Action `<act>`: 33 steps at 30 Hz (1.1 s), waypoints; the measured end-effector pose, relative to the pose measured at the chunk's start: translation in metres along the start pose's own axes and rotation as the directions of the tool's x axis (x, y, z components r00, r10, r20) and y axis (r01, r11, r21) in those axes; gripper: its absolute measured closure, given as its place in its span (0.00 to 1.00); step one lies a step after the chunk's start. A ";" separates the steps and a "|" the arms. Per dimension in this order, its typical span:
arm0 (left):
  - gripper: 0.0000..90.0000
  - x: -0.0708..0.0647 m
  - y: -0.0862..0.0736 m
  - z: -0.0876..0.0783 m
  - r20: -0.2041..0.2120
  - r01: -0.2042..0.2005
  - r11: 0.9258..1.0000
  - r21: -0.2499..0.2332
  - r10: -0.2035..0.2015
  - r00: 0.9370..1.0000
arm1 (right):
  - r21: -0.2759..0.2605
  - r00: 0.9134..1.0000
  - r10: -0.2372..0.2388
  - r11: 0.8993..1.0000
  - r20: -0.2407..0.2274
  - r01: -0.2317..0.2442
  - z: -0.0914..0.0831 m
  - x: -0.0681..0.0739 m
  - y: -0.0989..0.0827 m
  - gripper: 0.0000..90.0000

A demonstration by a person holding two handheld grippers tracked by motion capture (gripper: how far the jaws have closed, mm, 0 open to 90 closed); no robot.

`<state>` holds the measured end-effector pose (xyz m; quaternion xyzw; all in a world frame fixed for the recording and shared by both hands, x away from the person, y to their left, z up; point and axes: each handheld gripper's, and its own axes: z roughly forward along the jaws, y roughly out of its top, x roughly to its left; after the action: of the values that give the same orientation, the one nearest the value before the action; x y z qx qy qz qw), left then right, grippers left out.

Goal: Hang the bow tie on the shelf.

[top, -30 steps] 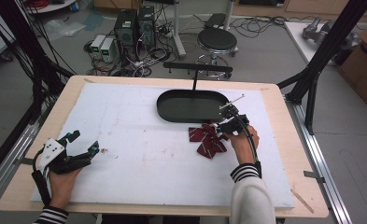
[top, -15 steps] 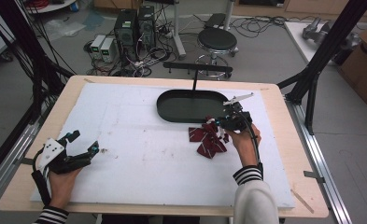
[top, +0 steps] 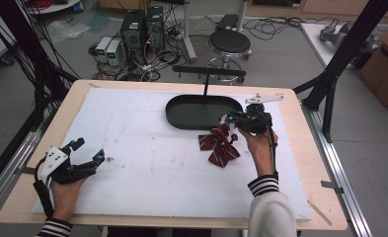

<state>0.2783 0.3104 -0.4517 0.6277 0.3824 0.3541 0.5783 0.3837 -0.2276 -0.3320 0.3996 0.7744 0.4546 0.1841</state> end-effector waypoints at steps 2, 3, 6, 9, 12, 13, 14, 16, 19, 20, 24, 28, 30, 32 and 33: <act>0.16 0.000 0.000 0.000 0.000 0.000 1.000 0.000 0.000 1.000 | -0.041 1.000 -0.007 0.999 -0.013 0.007 -0.003 0.004 0.006 0.89; 0.16 0.000 0.000 0.000 0.000 0.000 1.000 0.000 0.000 1.000 | -0.041 1.000 -0.007 0.999 -0.013 0.007 -0.003 0.004 0.006 0.89; 0.16 0.000 0.000 0.000 0.001 0.001 1.000 -0.001 -0.001 1.000 | -0.086 1.000 -0.024 0.996 -0.017 0.022 -0.006 0.009 0.015 0.89; 0.16 0.000 0.000 0.000 0.000 0.006 1.000 -0.003 -0.006 1.000 | -0.132 0.999 -0.033 0.991 -0.017 0.030 -0.007 0.015 0.026 0.89; 0.16 0.000 0.000 0.000 -0.001 0.007 1.000 -0.003 -0.007 1.000 | -0.149 0.999 -0.036 0.988 -0.019 0.032 -0.008 0.016 0.031 0.89; 0.16 0.001 0.000 0.000 0.000 0.006 1.000 -0.002 -0.006 1.000 | -0.182 0.999 -0.034 0.983 -0.024 0.029 -0.008 0.017 0.036 0.89; 0.16 0.001 0.000 0.000 0.000 0.008 1.000 -0.003 -0.008 1.000 | -0.182 0.999 -0.034 0.983 -0.024 0.029 -0.008 0.017 0.036 0.89; 0.16 0.001 0.000 0.000 0.001 0.010 1.000 -0.005 -0.010 1.000 | -0.200 0.999 -0.025 0.980 -0.036 0.017 -0.008 0.016 0.040 0.89; 0.16 0.001 0.000 0.000 0.001 0.015 1.000 -0.004 -0.015 1.000 | -0.226 0.999 -0.017 0.974 -0.031 0.010 -0.009 0.014 0.048 0.89; 0.16 0.001 0.000 0.000 0.001 0.015 1.000 -0.004 -0.015 1.000 | -0.231 0.999 -0.019 0.973 -0.028 0.012 -0.008 0.013 0.049 0.89; 0.16 0.002 0.000 0.000 0.001 0.015 1.000 -0.002 -0.015 1.000 | -0.243 1.000 -0.009 0.970 -0.025 0.002 -0.008 0.010 0.054 0.89; 0.16 0.002 0.000 0.000 0.002 0.020 1.000 -0.002 -0.020 1.000 | -0.258 1.000 0.007 0.966 -0.020 -0.012 -0.006 0.006 0.060 0.89; 0.16 0.002 0.000 0.000 0.003 0.024 1.000 -0.002 -0.024 1.000 | -0.266 1.000 0.016 0.964 -0.023 -0.021 -0.003 0.004 0.066 0.89; 0.16 0.002 0.000 0.000 0.003 0.025 1.000 -0.002 -0.025 1.000 | -0.273 1.000 0.012 0.962 -0.016 -0.015 -0.002 0.004 0.068 0.89; 0.16 0.002 0.000 0.000 0.003 0.023 1.000 -0.001 -0.023 1.000 | -0.272 1.000 0.016 0.962 -0.016 -0.019 -0.001 0.003 0.070 0.89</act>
<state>0.2793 0.3123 -0.4518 0.6233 0.3888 0.3467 0.5831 0.4125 -0.2068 -0.2721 0.3742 0.7022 0.5611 0.2282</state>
